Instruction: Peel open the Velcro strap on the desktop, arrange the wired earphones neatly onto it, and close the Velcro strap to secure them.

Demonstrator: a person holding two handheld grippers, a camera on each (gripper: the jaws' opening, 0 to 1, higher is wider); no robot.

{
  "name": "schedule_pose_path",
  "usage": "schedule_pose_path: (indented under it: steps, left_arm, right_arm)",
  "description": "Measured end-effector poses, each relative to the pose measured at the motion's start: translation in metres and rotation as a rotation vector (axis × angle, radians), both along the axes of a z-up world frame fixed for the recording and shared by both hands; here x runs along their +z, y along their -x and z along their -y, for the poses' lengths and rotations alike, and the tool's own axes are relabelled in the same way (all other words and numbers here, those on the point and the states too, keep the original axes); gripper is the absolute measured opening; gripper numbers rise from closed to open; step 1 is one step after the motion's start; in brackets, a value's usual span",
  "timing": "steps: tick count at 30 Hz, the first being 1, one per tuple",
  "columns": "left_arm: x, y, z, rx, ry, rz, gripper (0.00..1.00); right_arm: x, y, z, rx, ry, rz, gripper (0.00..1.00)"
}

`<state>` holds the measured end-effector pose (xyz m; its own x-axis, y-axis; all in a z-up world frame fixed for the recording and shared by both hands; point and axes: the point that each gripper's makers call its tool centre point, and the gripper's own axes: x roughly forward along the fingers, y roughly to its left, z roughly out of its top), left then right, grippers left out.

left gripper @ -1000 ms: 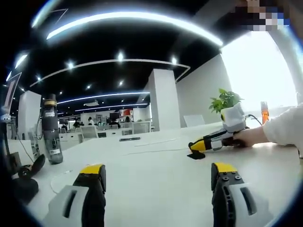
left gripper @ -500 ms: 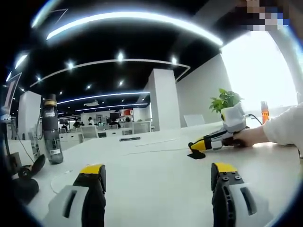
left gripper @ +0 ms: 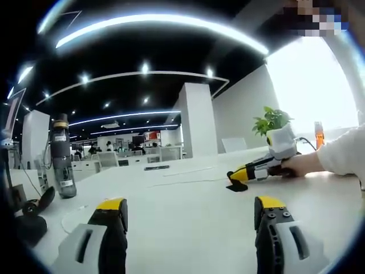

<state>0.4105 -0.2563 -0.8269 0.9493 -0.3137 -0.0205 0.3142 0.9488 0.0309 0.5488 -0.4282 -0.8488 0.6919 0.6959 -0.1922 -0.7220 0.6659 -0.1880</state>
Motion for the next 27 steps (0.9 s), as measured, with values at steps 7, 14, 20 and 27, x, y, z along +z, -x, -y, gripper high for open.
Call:
schedule_pose_path:
  steps: [7,14,20,27]
  left_arm:
    - [-0.002,-0.002,-0.002,0.013,-0.011,-0.007,0.94]
    - [-0.006,-0.004,-0.003,0.024,-0.033,-0.025,0.94]
    - [-0.007,-0.004,-0.005,0.034,-0.037,-0.029,0.94]
    - [-0.007,-0.004,-0.006,0.036,-0.038,-0.028,0.94]
  right_arm:
    - [0.003,0.003,-0.002,0.014,-0.021,-0.002,0.04]
    - [0.007,0.019,-0.009,0.068,-0.057,-0.010,0.04]
    - [-0.001,0.038,-0.013,0.111,0.033,0.001,0.03]
    - [-0.003,0.043,-0.011,0.093,0.015,-0.041,0.03]
